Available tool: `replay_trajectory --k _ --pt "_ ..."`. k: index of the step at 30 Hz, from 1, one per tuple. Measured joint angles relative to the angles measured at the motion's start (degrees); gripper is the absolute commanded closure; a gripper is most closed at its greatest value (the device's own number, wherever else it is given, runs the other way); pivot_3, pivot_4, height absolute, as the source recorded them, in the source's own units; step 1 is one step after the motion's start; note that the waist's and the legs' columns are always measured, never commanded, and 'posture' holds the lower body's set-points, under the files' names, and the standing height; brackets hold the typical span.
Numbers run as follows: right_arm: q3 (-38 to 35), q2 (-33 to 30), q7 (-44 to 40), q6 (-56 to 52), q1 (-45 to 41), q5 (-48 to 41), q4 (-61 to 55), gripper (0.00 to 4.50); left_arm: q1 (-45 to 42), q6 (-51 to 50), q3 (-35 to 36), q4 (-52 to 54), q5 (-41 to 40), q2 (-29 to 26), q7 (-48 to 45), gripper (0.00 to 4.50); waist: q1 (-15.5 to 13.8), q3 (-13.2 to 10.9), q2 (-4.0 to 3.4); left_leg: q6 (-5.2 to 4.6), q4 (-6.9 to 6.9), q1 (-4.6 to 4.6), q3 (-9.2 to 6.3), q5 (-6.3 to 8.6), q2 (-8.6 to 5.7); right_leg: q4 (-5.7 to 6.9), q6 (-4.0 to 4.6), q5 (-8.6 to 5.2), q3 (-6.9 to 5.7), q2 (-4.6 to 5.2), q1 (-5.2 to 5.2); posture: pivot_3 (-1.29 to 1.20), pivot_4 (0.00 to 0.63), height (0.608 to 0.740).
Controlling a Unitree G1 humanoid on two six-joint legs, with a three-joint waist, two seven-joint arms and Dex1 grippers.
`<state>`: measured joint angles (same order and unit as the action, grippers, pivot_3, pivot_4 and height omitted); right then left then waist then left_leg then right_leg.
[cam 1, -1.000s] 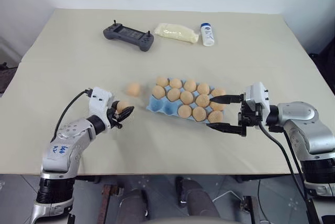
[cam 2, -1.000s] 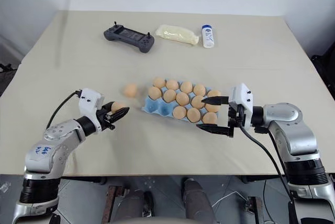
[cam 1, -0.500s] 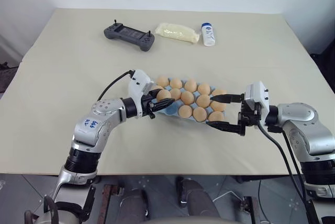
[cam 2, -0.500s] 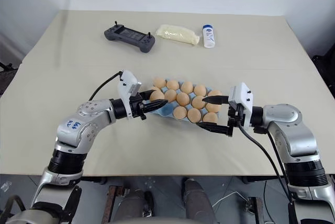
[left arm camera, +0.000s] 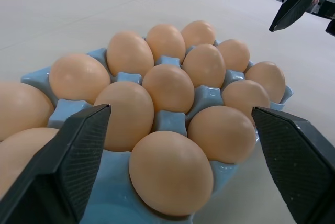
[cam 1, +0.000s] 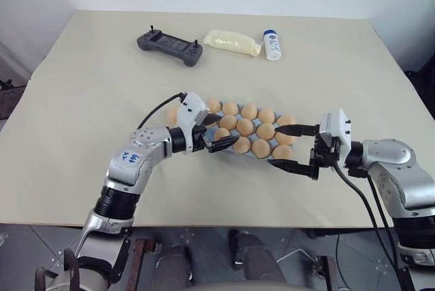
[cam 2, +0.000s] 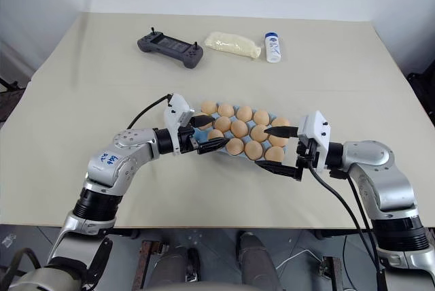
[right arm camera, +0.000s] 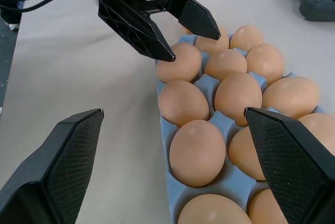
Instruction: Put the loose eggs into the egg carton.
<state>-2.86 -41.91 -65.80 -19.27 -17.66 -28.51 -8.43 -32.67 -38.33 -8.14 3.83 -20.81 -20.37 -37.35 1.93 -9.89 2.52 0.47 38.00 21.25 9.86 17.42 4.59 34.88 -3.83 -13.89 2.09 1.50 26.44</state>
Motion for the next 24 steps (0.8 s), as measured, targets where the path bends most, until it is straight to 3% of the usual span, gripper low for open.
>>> replay_trajectory --k 4,14,15,19,24 --pt "0.0 0.0 -0.1 0.0 -0.2 0.0 0.0 0.0 1.5 -1.1 2.2 3.1 -0.6 -1.1 0.6 0.03 0.1 0.0 0.0 0.01 -0.01 0.0 0.0 0.0 0.03 0.02 -0.04 0.03 0.0 -0.02 0.01 0.0 0.15 0.74" --pt "0.1 -0.1 -1.4 -0.1 -1.0 -0.3 0.4 0.0 22.9 -9.8 20.6 18.3 -6.0 -11.0 4.2 0.03 1.1 0.0 -0.03 0.03 -0.02 -0.05 -0.02 0.01 0.07 0.11 0.35 -0.2 -0.05 0.05 0.03 0.0 0.15 0.74" --pt "0.1 -0.1 -1.7 -0.1 -1.2 -0.4 0.7 0.0 24.3 -9.9 22.5 18.5 -6.2 -11.3 4.8 0.03 1.2 0.0 -0.03 0.02 0.0 -0.04 -0.02 0.0 0.05 0.1 0.81 -0.47 -0.05 0.08 0.02 0.0 0.15 0.74" --pt "0.1 -0.1 -2.8 0.2 -2.1 -0.5 2.3 0.0 31.7 -10.4 31.9 20.9 -7.7 -11.3 7.2 0.03 1.3 0.0 -0.02 0.0 -0.01 -0.05 0.0 0.0 0.04 0.08 0.81 -0.46 -0.02 0.18 0.02 0.0 0.15 0.74" --pt "0.1 -0.2 -4.7 0.5 -3.8 -0.5 4.5 0.0 37.9 -9.9 37.7 22.3 -8.4 -11.2 8.6 0.03 1.2 0.0 -0.02 0.05 -0.02 -0.05 -0.03 0.03 0.07 0.06 0.87 -0.5 -0.06 0.19 0.03 0.0 0.15 0.74"
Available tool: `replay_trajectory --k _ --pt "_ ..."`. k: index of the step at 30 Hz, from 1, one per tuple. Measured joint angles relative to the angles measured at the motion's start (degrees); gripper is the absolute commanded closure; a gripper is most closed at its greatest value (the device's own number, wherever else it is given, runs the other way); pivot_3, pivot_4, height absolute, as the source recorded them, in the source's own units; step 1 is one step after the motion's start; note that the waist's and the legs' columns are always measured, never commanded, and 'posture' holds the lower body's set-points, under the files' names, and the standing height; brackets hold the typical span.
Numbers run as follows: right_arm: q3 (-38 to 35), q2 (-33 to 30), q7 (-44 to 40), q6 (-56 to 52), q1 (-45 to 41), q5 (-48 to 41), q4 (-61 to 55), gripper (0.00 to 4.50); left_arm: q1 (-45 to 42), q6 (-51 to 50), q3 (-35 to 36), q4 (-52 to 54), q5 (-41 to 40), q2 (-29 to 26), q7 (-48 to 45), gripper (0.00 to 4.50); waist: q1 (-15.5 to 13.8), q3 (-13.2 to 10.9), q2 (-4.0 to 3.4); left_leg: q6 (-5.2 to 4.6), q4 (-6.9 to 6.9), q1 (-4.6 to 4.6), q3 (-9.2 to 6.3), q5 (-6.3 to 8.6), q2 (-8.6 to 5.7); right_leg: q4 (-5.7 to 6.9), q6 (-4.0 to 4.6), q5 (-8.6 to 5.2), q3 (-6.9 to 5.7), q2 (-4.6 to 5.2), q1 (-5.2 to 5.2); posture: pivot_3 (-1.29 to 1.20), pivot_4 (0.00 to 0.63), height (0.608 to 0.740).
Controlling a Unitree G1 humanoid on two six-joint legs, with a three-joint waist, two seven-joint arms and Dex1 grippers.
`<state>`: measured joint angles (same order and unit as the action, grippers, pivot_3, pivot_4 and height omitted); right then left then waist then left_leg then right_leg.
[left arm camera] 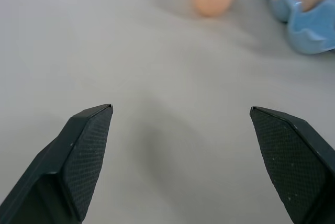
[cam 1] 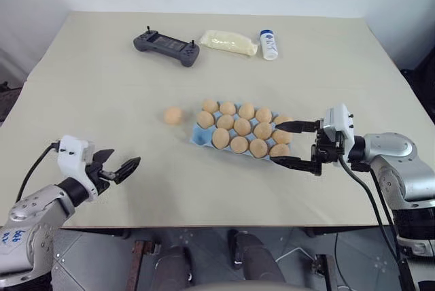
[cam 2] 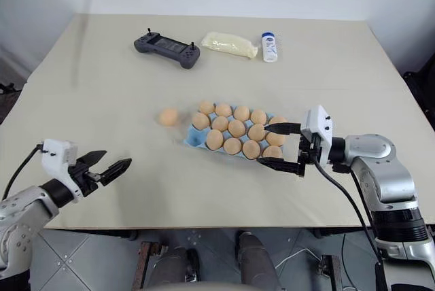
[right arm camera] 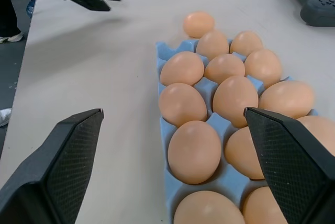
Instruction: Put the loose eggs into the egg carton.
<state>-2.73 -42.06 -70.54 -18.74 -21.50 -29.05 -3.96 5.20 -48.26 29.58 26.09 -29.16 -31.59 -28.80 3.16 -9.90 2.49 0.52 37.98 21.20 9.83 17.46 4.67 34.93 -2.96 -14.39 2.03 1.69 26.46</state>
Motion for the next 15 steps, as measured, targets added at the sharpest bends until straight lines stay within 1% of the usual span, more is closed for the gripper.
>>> replay_trajectory --k 3,5,10,11,15 --pt "0.1 0.0 -0.8 0.2 -1.1 0.1 1.0 0.0 0.2 0.4 0.8 0.0 -0.1 0.0 0.5 0.03 0.0 0.0 0.0 0.2 -0.01 -0.01 0.0 0.12 -0.02 -0.02 0.01 0.0 0.0 0.01 -0.02 0.0 0.15 0.74" --pt "0.1 0.0 -1.2 0.3 -1.8 0.4 2.1 0.0 -1.6 0.6 -0.6 -0.2 -0.1 0.0 0.9 0.03 -0.1 0.0 0.0 0.2 -0.01 0.0 0.0 0.12 -0.05 -0.03 0.0 0.0 0.0 -0.01 -0.03 0.0 0.15 0.74" --pt "0.9 0.6 -1.4 0.9 -2.9 0.9 2.4 0.0 -14.3 2.5 -8.3 -5.9 0.9 0.1 1.7 0.03 -0.2 0.0 0.01 0.12 0.0 0.01 0.02 0.07 -0.09 -0.07 -0.05 0.03 0.01 -0.05 -0.09 0.0 0.15 0.74" --pt "1.0 0.6 -1.3 1.0 -2.8 0.9 2.5 0.0 -16.8 3.3 -10.1 -8.1 1.7 0.1 1.5 0.03 -0.1 0.0 0.0 -0.05 0.0 0.01 0.03 -0.03 -0.08 -0.06 -0.07 0.04 0.01 -0.07 -0.08 0.0 0.15 0.74" --pt "1.1 0.7 -1.2 1.0 -2.3 1.1 2.3 0.0 -26.9 7.3 -16.9 -19.6 5.1 -0.1 -0.5 0.03 0.0 0.0 0.01 0.03 -0.03 0.03 0.06 0.01 0.01 -0.03 -0.26 0.15 0.01 -0.2 0.0 0.0 0.15 0.74"
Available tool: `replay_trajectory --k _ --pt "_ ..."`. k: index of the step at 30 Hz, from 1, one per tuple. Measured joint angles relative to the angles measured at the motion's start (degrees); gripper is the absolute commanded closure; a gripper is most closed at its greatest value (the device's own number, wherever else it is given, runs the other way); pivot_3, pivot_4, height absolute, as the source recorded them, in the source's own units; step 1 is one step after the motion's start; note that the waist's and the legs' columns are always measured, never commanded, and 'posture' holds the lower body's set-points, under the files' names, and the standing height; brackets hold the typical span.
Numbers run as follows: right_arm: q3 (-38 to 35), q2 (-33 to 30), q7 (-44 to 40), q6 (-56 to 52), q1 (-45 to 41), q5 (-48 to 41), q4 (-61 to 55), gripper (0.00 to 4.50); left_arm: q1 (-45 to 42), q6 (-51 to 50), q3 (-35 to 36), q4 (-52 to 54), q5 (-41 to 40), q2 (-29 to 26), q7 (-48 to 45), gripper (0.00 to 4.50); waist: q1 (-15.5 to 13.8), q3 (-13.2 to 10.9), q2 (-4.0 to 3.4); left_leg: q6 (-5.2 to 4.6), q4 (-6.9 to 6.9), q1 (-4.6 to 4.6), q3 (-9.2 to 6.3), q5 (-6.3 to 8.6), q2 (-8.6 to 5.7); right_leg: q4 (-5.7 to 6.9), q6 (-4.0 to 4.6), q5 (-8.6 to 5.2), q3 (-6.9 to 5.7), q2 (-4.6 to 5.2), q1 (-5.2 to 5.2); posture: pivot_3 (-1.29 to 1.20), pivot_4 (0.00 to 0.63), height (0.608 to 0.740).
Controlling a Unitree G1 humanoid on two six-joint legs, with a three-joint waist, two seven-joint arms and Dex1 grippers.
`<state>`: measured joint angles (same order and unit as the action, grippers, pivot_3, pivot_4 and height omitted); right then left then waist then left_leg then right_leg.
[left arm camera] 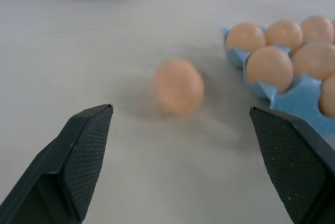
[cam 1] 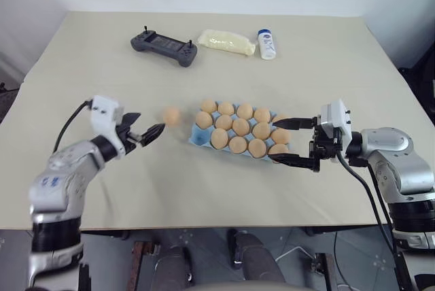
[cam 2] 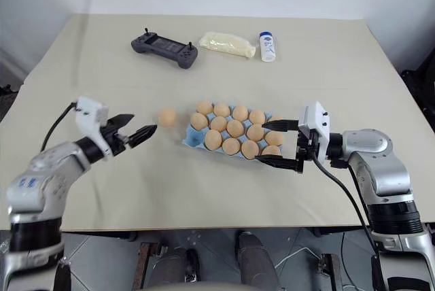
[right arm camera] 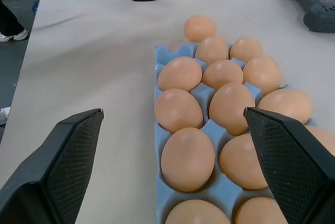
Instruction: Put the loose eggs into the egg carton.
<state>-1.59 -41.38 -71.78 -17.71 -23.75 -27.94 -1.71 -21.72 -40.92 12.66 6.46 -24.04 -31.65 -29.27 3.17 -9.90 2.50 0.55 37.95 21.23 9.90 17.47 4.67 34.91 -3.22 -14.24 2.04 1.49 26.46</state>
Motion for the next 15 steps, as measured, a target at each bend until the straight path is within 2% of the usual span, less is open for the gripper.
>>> replay_trajectory --k 6,15 --pt "-0.6 -0.5 0.9 -0.1 2.1 0.1 -1.0 0.0 -13.3 6.9 -8.0 -18.9 5.7 0.7 -4.5 0.03 -0.1 0.0 -0.01 0.08 -0.02 0.02 0.12 0.04 0.03 0.01 -0.63 0.35 -0.08 -0.04 0.06 0.0 0.15 0.74" --pt "-1.3 -0.7 3.0 -0.9 4.5 0.0 -3.2 0.0 -22.4 16.2 -13.5 -39.2 12.2 5.8 -7.1 0.03 -0.2 0.0 -0.01 0.03 0.0 0.05 0.09 0.07 0.0 -0.03 -0.66 0.36 -0.06 -0.03 0.06 0.0 0.15 0.74"
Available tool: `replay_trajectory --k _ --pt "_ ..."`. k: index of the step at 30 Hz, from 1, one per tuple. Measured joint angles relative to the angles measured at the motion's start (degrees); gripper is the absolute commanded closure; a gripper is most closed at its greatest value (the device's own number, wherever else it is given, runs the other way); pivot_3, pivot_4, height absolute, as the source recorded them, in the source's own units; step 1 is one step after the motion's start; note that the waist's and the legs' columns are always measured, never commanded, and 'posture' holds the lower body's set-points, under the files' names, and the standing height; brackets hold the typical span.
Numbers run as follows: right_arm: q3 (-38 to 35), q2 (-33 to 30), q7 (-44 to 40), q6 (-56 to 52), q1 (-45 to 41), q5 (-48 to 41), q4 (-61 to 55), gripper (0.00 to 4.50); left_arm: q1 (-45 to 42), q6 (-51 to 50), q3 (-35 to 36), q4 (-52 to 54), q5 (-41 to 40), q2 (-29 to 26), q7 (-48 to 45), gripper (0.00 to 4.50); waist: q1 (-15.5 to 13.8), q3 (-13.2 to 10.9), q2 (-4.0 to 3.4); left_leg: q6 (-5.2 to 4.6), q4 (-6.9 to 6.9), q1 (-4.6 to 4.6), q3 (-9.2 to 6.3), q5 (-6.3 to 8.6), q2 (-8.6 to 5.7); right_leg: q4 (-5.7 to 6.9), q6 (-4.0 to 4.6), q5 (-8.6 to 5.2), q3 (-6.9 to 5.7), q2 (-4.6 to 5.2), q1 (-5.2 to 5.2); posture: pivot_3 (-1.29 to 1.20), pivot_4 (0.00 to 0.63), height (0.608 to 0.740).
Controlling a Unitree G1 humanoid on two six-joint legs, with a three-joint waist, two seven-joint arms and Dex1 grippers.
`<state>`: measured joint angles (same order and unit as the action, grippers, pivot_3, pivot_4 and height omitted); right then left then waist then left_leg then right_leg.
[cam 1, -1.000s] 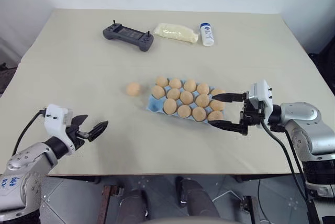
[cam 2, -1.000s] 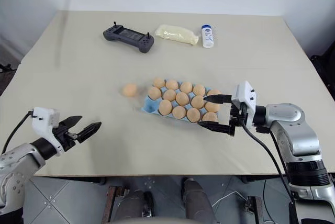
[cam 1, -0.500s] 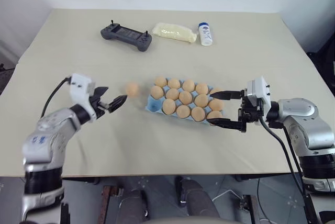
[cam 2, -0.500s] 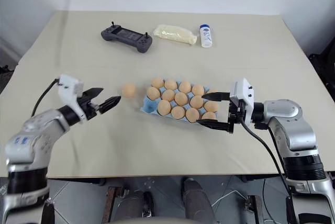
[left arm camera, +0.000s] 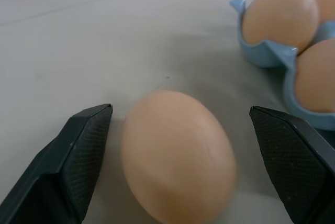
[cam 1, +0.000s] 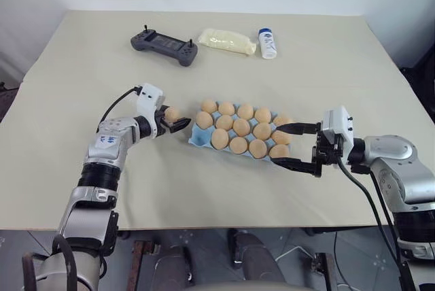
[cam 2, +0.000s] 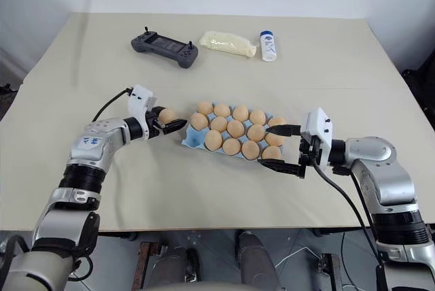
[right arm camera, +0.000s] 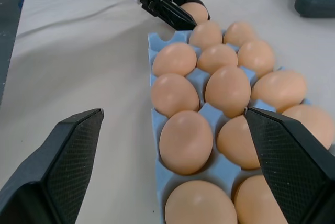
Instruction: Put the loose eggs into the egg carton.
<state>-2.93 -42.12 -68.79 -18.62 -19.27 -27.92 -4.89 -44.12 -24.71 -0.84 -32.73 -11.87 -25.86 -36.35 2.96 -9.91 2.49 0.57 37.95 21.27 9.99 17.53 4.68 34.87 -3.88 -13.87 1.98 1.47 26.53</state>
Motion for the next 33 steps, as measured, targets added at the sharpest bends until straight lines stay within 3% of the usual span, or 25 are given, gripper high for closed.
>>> replay_trajectory --k 1,9,10,16,24,33 --pt "0.0 0.0 0.2 -0.1 0.1 0.0 -0.1 0.0 -0.6 0.7 -0.1 -1.2 0.4 0.2 -0.1 0.03 0.0 0.0 0.0 0.0 0.0 -0.01 0.0 0.0 0.0 0.0 -0.01 0.0 0.01 0.0 0.0 0.0 0.15 0.74" --pt "-0.1 0.0 1.2 -0.3 0.2 -0.3 -1.5 0.0 -2.9 4.7 0.3 -6.5 2.1 1.4 0.4 2.53 0.0 0.0 0.0 -0.03 0.02 0.0 -0.01 0.0 -0.01 0.02 -0.06 0.04 0.01 0.0 -0.01 0.0 0.15 0.74" --pt "-0.1 0.0 1.3 -0.3 0.3 -0.3 -1.6 0.0 -2.9 4.7 0.3 -6.5 2.1 1.4 0.3 2.68 0.0 0.0 0.0 -0.03 0.02 0.01 -0.01 0.0 -0.01 0.02 -0.06 0.04 0.01 0.0 0.0 0.0 0.15 0.74" --pt "-0.2 -0.1 2.0 -0.5 0.9 -0.4 -1.8 0.0 0.1 3.3 3.3 2.4 0.1 -0.6 -1.3 2.79 0.0 0.0 0.0 -0.02 0.01 0.02 0.0 0.0 0.01 0.07 -0.07 0.04 0.0 -0.01 0.01 0.0 0.15 0.74" --pt "-0.3 -0.1 3.0 -0.5 1.5 -0.5 -2.8 0.0 5.6 -10.3 4.2 26.8 -8.7 -2.9 -7.3 2.79 -0.1 0.0 -0.01 -0.01 0.08 -0.04 0.03 -0.03 -0.01 0.14 -0.08 0.04 0.01 0.0 -0.05 0.0 0.15 0.74" --pt "-0.3 -0.1 3.6 -0.6 1.8 -0.6 -3.1 0.0 8.8 -16.1 -0.3 31.4 -9.4 -2.2 -8.4 2.79 0.0 0.0 0.0 -0.06 0.11 -0.04 -0.06 -0.07 -0.04 0.17 -0.07 0.04 0.06 0.01 -0.04 0.0 0.15 0.74"
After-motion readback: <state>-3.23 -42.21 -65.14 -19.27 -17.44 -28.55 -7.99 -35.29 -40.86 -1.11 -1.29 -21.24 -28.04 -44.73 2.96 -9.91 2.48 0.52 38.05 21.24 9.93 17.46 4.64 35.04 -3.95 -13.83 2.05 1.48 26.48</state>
